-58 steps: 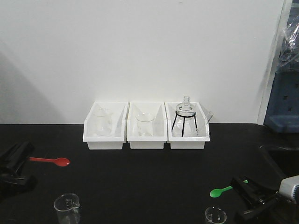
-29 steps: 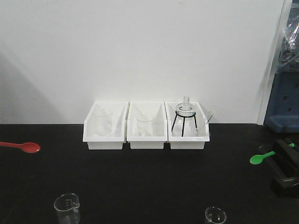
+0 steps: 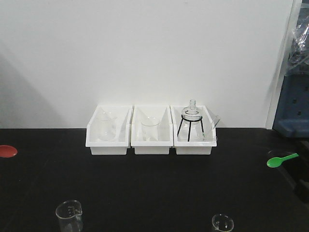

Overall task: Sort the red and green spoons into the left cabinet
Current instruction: 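Grasp green spoon with right gripper and lift it from the beaker, then hold both spoons and back the base away from the bench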

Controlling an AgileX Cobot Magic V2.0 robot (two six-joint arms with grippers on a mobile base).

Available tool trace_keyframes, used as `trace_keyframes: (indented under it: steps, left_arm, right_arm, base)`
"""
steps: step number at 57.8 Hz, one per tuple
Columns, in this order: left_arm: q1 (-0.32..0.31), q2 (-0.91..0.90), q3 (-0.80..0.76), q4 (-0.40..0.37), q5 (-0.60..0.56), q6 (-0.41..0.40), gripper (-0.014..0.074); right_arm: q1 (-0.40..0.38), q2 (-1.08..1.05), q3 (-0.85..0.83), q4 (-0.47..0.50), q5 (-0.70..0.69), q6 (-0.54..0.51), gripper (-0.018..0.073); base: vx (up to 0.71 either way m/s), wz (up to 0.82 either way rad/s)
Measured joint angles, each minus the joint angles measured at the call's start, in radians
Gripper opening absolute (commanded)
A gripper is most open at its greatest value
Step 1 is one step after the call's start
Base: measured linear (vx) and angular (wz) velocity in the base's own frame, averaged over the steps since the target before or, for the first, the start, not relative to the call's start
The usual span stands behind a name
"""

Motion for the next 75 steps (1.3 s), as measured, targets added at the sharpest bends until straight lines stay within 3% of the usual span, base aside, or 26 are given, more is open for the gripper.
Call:
trace_keyframes:
  steps: [75]
  left_arm:
    - [0.0, 0.0, 0.0, 0.0, 0.002, 0.0, -0.0008]
  right_arm:
    - [0.0, 0.0, 0.0, 0.0, 0.0, 0.0, -0.0001]
  base:
    - [-0.01, 0.0]
